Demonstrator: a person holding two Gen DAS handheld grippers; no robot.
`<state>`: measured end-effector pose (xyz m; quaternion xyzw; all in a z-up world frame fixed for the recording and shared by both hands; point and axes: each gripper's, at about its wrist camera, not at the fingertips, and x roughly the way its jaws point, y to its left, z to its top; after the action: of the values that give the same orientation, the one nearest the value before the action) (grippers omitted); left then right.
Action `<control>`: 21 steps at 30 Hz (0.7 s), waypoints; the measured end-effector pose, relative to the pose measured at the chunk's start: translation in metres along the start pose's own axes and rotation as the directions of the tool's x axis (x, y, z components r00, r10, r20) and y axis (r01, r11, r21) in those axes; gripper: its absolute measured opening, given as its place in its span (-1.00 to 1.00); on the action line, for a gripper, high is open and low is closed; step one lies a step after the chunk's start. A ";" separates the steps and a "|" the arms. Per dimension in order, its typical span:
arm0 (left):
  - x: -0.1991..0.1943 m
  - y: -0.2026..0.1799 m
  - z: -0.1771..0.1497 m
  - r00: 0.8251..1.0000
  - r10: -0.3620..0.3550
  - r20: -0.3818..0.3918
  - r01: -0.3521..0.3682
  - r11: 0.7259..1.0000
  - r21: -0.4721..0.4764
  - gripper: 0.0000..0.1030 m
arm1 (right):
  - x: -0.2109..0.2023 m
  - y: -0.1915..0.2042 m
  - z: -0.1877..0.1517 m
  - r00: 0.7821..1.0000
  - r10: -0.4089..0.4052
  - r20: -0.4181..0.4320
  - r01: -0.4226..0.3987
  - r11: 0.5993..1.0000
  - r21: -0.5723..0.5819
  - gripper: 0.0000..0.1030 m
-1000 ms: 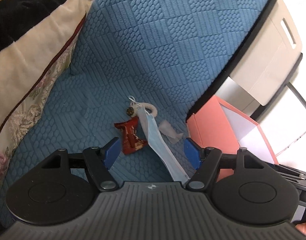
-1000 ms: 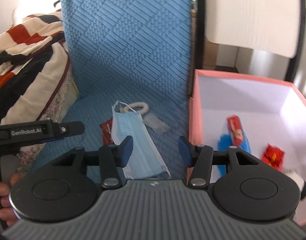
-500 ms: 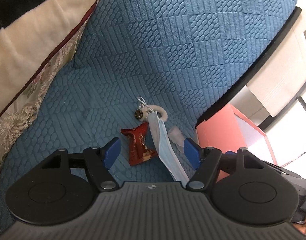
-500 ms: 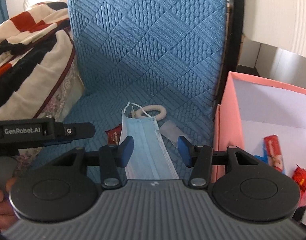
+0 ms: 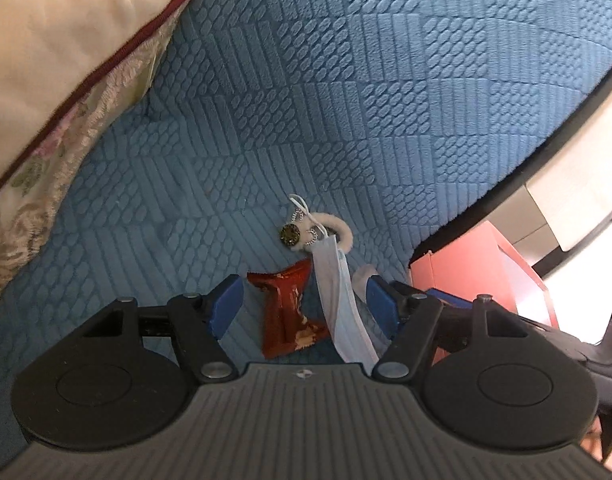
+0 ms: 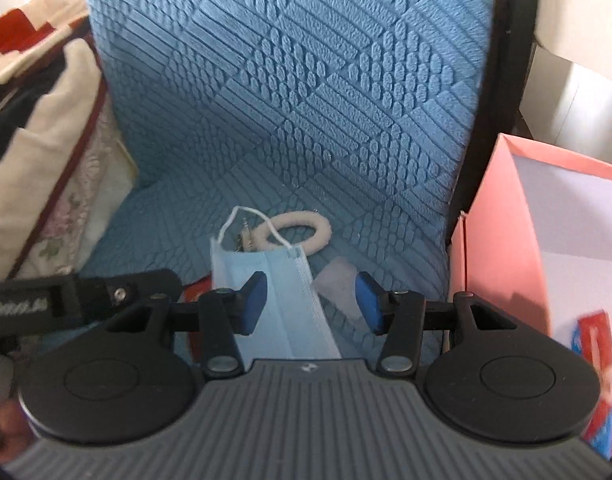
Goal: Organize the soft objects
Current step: 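Lower the right tool onto the clear plastic piece while the left tool lowers onto the blue mask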
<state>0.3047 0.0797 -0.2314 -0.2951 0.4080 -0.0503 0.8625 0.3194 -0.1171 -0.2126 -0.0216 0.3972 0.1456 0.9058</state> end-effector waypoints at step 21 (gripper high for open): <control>0.030 -0.001 0.006 0.995 -0.046 -0.088 0.042 0.998 -0.045 -0.12 | 0.054 -0.016 0.002 0.995 -0.029 -0.101 0.031 0.999 0.025 0.00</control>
<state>0.3286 0.0716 -0.2480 -0.3198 0.4402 -0.0736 0.8358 0.3600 -0.1191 -0.2514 -0.0228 0.4437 0.1255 0.8870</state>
